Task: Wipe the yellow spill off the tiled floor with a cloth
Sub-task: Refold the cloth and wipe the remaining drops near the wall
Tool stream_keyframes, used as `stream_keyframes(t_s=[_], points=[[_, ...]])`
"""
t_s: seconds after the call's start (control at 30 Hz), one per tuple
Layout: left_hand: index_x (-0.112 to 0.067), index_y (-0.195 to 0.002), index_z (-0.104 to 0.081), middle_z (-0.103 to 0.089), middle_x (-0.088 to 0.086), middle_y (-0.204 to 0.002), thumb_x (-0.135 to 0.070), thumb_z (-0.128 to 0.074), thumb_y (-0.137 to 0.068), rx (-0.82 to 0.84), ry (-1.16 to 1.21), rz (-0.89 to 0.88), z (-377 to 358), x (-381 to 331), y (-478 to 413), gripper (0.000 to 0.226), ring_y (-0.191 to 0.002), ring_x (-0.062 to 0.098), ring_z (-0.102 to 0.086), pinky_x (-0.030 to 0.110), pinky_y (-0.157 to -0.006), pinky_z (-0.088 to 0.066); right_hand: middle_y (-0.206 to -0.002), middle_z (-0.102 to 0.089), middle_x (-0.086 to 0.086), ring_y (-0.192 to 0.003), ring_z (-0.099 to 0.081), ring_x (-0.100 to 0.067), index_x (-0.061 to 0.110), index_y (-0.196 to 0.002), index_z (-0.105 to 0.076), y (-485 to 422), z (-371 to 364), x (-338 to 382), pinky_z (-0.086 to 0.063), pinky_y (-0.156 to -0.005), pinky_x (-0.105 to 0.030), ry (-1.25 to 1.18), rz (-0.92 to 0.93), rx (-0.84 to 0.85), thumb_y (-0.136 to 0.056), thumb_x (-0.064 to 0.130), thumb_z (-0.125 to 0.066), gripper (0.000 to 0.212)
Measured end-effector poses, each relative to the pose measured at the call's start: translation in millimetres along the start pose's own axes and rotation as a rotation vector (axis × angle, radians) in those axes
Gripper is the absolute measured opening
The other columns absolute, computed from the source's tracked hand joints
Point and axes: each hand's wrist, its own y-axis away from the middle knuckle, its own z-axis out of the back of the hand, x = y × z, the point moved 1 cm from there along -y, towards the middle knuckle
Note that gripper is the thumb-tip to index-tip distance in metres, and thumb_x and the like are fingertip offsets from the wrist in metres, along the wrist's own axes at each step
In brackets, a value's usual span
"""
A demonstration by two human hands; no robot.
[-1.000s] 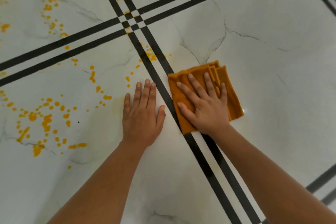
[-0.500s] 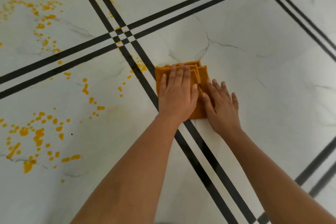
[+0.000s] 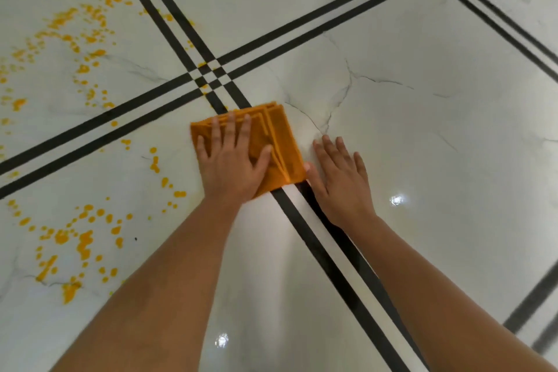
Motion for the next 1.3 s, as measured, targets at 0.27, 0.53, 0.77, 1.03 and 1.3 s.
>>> stream_keyframes(t_s=[0.27, 0.53, 0.77, 1.03, 1.3], points=[[-0.031, -0.149, -0.006, -0.005, 0.007, -0.158, -0.075, -0.01, -0.078, 0.046, -0.021, 0.091, 12.4, 29.6, -27.6, 0.084, -0.143, 0.034, 0.003, 0.058, -0.112, 0.0, -0.157, -0.013, 0.003, -0.144, 0.0, -0.015, 0.026, -0.148, -0.02, -13.0, -27.0, 31.5, 0.003, -0.113, -0.037, 0.024, 0.017, -0.102, -0.091, 0.053, -0.005, 0.065], [-0.042, -0.147, -0.001, -0.001, 0.007, -0.158, -0.082, -0.004, -0.072, 0.099, -0.079, -0.098, 15.3, 45.4, -49.6, 0.085, -0.143, 0.037, 0.005, 0.063, -0.108, 0.001, -0.156, -0.013, 0.007, -0.143, 0.001, -0.011, 0.029, -0.147, -0.017, -16.3, -25.8, 33.3, 0.004, -0.114, -0.034, 0.085, -0.024, -0.083, -0.093, 0.055, -0.009, 0.061], [-0.042, -0.147, -0.003, -0.003, 0.007, -0.158, -0.082, -0.005, -0.073, 0.073, -0.107, -0.185, 12.0, 55.2, -49.9, 0.084, -0.143, 0.036, 0.003, 0.062, -0.108, 0.001, -0.153, 0.0, 0.014, -0.143, 0.009, -0.008, 0.032, -0.146, -0.005, -18.5, -29.0, 31.9, 0.008, -0.115, -0.032, 0.09, -0.045, -0.054, -0.091, 0.059, -0.003, 0.062], [-0.042, -0.147, -0.006, -0.008, 0.007, -0.158, -0.081, -0.011, -0.074, 0.059, -0.092, -0.223, 10.1, 50.3, -40.8, 0.083, -0.143, 0.038, -0.001, 0.061, -0.108, 0.001, -0.153, -0.003, 0.012, -0.143, 0.005, -0.01, 0.033, -0.146, -0.007, -18.1, -28.9, 32.3, 0.009, -0.115, -0.03, 0.083, -0.054, -0.051, -0.092, 0.059, -0.006, 0.06], [-0.042, -0.147, -0.005, -0.006, 0.006, -0.158, -0.081, -0.009, -0.074, 0.065, -0.081, -0.178, 10.1, 48.7, -47.9, 0.083, -0.143, 0.036, 0.0, 0.061, -0.109, 0.003, -0.153, 0.001, 0.014, -0.142, 0.009, -0.007, 0.034, -0.145, -0.003, -17.6, -25.9, 34.2, 0.009, -0.115, -0.03, 0.086, -0.054, -0.037, -0.087, 0.061, -0.002, 0.064]])
